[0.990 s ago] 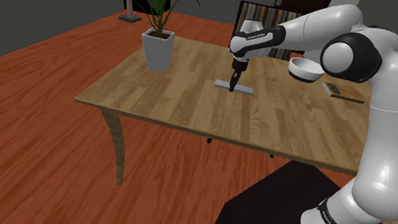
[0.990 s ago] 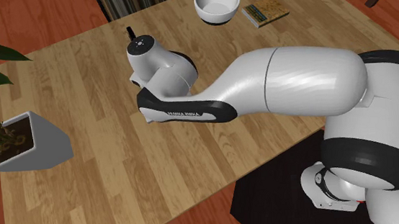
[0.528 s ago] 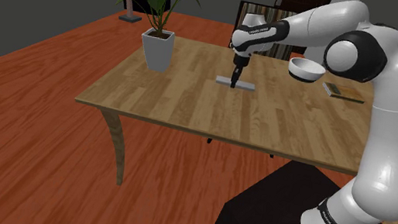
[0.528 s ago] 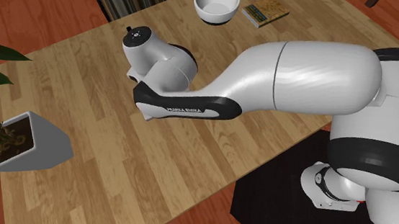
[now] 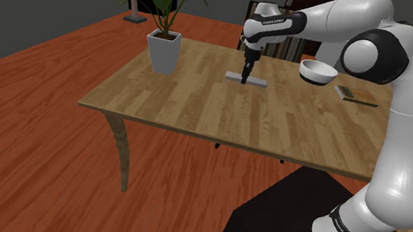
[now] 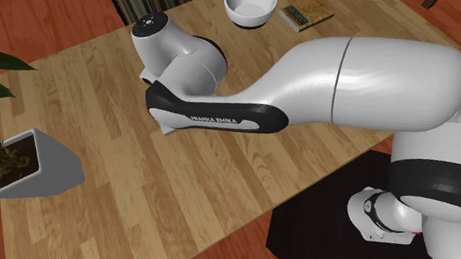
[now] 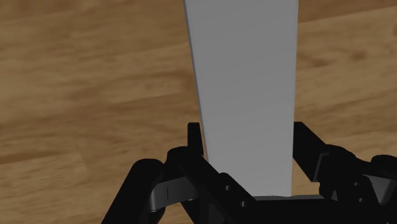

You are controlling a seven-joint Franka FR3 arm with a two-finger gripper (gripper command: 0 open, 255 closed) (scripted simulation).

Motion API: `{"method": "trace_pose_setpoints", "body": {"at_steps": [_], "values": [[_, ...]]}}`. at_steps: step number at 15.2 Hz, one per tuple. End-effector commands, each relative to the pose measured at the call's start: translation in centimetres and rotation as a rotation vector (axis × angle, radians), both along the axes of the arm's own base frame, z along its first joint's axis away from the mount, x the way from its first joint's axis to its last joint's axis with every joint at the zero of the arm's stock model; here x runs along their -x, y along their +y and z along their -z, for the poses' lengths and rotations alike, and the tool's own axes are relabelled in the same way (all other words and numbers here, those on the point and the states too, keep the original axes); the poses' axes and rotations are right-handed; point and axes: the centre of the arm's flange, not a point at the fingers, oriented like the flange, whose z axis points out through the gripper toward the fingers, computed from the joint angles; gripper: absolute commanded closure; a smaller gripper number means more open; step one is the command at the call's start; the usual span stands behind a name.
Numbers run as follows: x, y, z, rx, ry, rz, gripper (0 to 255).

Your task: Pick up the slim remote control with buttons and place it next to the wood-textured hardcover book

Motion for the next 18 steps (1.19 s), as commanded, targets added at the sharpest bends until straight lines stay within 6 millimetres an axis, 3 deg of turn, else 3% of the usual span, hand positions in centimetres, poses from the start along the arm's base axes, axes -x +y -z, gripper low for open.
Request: {"method": "trace_pose_setpoints", "body": {"at_steps": [1,4,18], "values": [[0.0,-0.1,-1.2,0.0,0.0,0.0,255],[0.0,-0.1,-2.4,0.0,0.0,0.0,255],[11.9,-14.2,-2.5,0.0,0.0,0.0,255]]}}
